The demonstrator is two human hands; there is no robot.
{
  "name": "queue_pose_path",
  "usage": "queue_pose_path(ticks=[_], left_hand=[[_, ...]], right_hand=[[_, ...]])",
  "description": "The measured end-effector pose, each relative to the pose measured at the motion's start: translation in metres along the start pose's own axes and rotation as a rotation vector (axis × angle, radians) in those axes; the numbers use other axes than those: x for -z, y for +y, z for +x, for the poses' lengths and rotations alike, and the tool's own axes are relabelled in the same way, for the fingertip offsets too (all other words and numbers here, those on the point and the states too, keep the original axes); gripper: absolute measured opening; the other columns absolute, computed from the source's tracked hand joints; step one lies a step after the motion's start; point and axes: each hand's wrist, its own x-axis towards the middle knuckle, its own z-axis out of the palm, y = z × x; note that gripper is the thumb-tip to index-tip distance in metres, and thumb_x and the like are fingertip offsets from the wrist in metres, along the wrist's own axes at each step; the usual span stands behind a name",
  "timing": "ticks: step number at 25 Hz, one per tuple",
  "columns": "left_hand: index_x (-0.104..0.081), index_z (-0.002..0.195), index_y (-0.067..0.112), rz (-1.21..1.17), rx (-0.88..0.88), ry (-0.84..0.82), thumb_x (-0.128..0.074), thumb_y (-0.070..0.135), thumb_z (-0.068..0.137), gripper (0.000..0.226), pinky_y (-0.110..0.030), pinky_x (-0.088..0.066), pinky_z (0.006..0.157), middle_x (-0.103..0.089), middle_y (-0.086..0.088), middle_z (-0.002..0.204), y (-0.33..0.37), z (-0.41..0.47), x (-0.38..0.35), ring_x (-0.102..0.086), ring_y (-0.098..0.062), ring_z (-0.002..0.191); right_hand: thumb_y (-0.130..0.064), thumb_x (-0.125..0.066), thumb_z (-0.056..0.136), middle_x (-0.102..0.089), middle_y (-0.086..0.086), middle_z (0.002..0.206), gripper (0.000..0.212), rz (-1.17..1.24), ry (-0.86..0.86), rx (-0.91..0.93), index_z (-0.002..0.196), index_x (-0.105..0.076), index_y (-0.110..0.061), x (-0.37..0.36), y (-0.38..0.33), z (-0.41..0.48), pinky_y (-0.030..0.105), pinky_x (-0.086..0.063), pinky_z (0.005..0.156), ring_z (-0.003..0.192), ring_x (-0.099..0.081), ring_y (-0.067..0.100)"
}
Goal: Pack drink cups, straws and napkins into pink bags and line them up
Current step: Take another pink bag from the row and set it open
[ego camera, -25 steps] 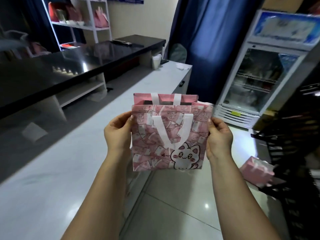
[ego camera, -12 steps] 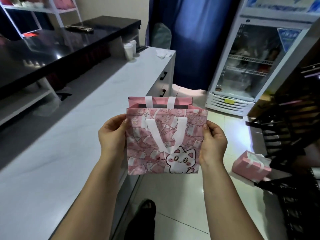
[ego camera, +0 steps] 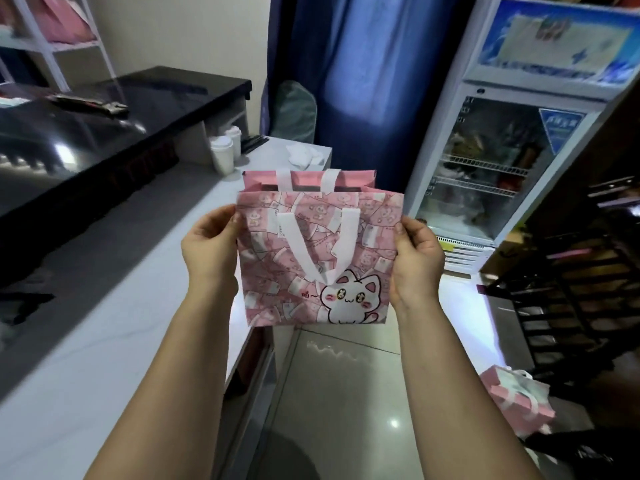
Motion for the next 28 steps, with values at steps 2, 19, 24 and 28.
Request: queue_pose_path(ticks=[2,19,24,28], left_hand=[[-0.069,0.095,0.012,-0.026,-0.018,0.007,-0.067,0.005,0.088,0.011,-0.042,-0.054,0.091,-0.07,-0.006,0.094,0.0,0.033,-0.012,-0.063,-0.018,0.088],[-0.069,0.083,0.025,0.101,-0.336,0.824,-0.064,0.003,0.09,0.024,-0.022,-0.056,0.07,-0.07,0.008,0.08,-0.023,0.227,-0.017,-0.065,-0.005,0.073],[-0.07,0.085,0.025,0.209,-0.339,0.995,-0.062,0.001,0.09,0.026,-0.022,-0.054,0.072,-0.072,0.009,0.081,-0.052,0.213,0.0,-0.066,-0.005,0.076],[-0.07,0.086,0.029,0.349,-0.276,0.989,-0.067,0.009,0.088,0.021,-0.031,-0.057,0.084,-0.072,0.007,0.085,-0.077,0.196,0.001,-0.068,-0.008,0.082]], right_hand=[[-0.004,-0.062,0.09,-0.073,0.0,0.093,0.022,0.025,-0.029,-0.002,0.084,-0.071,-0.023,-0.026,0.007,0.029,0.037,-0.055,0.086,0.09,-0.067,0.016],[-0.002,-0.061,0.09,-0.072,-0.003,0.088,0.022,-0.004,-0.872,-0.279,0.086,-0.069,-0.022,-0.332,0.159,0.234,0.031,-0.057,0.08,0.082,-0.067,0.01],[0.001,-0.059,0.09,-0.071,-0.003,0.085,0.027,-0.054,-1.055,-0.331,0.083,-0.068,-0.023,-0.369,0.197,0.227,0.018,-0.054,0.066,0.08,-0.067,0.013],[0.0,-0.06,0.09,-0.069,-0.001,0.088,0.026,-0.124,-1.052,-0.328,0.084,-0.065,-0.024,-0.357,0.218,0.229,0.021,-0.054,0.07,0.087,-0.065,0.019]])
